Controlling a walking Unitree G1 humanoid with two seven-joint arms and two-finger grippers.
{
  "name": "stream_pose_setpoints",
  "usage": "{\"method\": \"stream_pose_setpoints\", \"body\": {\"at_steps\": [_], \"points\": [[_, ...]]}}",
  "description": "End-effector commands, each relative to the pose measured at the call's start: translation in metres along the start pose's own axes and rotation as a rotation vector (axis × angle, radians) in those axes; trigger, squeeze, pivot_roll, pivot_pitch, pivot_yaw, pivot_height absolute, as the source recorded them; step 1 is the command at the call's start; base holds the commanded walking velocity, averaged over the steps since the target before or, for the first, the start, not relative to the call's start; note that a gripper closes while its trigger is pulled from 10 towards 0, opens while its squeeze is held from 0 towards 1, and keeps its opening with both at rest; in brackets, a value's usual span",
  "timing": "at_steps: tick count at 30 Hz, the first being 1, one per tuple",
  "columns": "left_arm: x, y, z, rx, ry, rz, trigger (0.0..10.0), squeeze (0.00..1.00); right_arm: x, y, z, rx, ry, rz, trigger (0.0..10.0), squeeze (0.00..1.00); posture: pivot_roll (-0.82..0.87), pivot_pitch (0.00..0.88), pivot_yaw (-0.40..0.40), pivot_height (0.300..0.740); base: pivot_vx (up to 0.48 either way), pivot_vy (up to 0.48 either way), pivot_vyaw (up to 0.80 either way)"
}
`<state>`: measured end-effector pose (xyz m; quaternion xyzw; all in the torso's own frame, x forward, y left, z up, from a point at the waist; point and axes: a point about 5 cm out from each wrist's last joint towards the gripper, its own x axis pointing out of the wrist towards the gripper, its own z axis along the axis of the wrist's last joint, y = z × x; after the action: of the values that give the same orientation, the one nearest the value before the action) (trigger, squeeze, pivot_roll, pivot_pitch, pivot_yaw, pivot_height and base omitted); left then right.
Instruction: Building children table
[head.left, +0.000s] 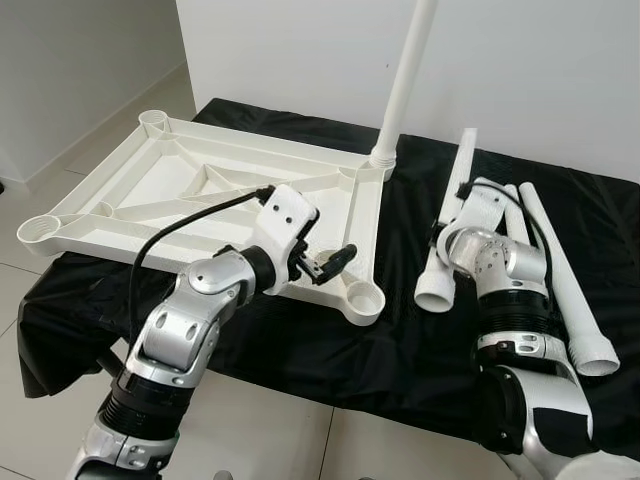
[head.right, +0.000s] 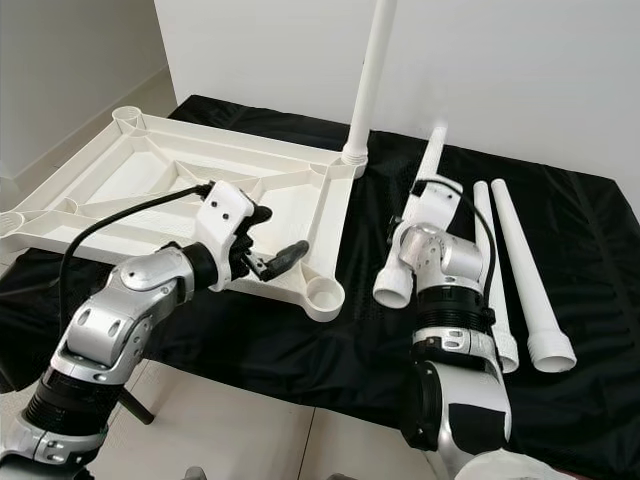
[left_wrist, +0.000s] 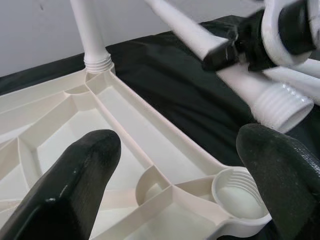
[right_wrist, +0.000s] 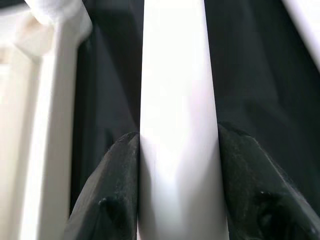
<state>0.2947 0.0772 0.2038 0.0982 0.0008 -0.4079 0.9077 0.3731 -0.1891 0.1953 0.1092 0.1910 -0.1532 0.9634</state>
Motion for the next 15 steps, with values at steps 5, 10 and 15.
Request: {"method": "stream_pose_setpoints", "body": {"at_steps": [5,10,15], "points": [[-0.002,0.02,0.007,-0.047,-0.032,0.033,10.0,0.0,-0.01,0.007,0.024,-0.018,-0.166,0.031,10.0,0.0,-0.02,0.0,-0.046,0.74,0.0,0.0,0.0],[-0.01,0.046,0.019,-0.075,-0.072,0.071,10.0,0.0,-0.01,0.009,0.022,0.01,-0.226,0.098,10.0,0.0,-0.01,0.0,-0.052,0.74,0.0,0.0,0.0],[-0.013,0.06,0.025,-0.068,-0.091,0.104,10.0,0.0,-0.01,0.007,0.02,0.04,-0.285,0.146,10.0,0.0,0.0,0.0,-0.06,0.74,0.0,0.0,0.0]]}}
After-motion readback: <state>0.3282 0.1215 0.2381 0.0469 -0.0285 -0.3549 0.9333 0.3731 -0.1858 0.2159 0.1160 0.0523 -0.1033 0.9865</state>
